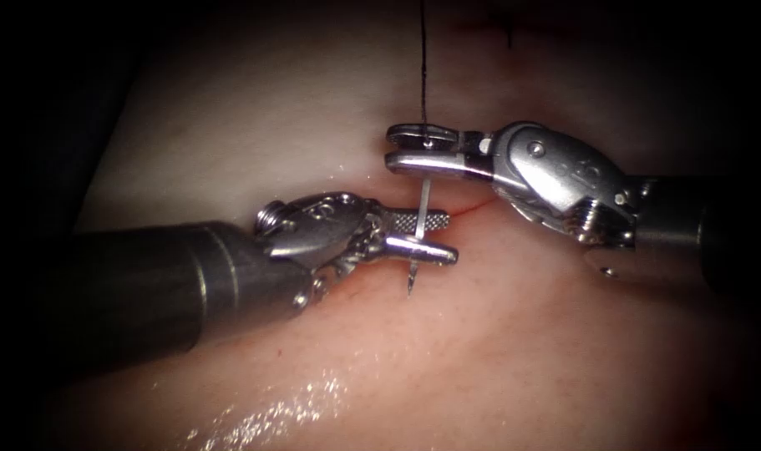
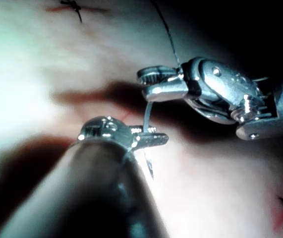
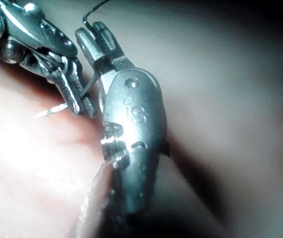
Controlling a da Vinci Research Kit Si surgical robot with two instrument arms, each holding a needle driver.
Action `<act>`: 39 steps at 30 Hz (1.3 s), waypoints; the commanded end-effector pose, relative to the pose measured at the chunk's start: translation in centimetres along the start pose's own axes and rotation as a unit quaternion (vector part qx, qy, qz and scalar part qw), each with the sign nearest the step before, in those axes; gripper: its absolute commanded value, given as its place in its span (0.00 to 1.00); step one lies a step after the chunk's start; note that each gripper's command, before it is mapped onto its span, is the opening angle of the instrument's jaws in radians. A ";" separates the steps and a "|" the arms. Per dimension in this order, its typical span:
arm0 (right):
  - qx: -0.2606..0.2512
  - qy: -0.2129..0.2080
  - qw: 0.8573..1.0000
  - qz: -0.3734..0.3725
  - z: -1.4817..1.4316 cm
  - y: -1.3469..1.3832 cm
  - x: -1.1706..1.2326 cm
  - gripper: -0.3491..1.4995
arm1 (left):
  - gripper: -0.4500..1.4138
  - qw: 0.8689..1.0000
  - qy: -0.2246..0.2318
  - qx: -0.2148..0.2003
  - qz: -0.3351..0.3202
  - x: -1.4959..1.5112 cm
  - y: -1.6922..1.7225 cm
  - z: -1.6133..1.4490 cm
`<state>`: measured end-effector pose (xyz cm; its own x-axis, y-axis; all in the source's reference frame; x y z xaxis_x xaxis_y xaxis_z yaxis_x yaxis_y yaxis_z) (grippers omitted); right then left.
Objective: Wound Closure
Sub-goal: Hand needle back to left needle holder with needle facing straight on, then regrasp needle with right needle driver
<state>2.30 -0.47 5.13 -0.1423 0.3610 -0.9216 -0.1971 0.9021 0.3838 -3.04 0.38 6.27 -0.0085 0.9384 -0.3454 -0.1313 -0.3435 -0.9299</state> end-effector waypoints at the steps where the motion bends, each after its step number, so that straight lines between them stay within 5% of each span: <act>1: 0.001 0.001 1.000 0.000 0.08 0.01 -0.04 0.00 | 0.00 1.000 0.000 -0.004 -0.019 0.03 -0.03 0.05; 11: -0.012 -0.004 1.000 -0.002 0.09 0.00 -0.02 0.00 | 0.00 0.993 0.010 0.004 -0.117 0.07 0.03 -0.01; 16: -0.025 -0.012 1.000 0.014 0.08 0.01 -0.01 0.32 | 0.00 0.992 0.013 0.010 -0.123 0.10 0.06 -0.06; 21: -0.018 -0.035 0.999 0.023 0.09 0.00 0.00 0.42 | 0.00 0.992 0.016 0.009 -0.124 0.13 0.06 -0.10; 26: -0.015 -0.040 0.998 0.035 0.09 -0.03 0.01 0.67 | 0.00 0.992 0.018 0.007 -0.125 0.14 0.05 -0.12; 39: -0.020 -0.035 0.996 0.077 0.09 -0.04 0.03 0.64 | 0.00 0.993 0.021 0.004 -0.112 0.13 0.05 -0.12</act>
<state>2.29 -0.48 5.05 -0.1082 0.5187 -0.8481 -0.2190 0.8197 0.5293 -2.87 0.44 6.11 0.0643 0.9885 -0.1370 -0.1331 -0.1276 -0.9829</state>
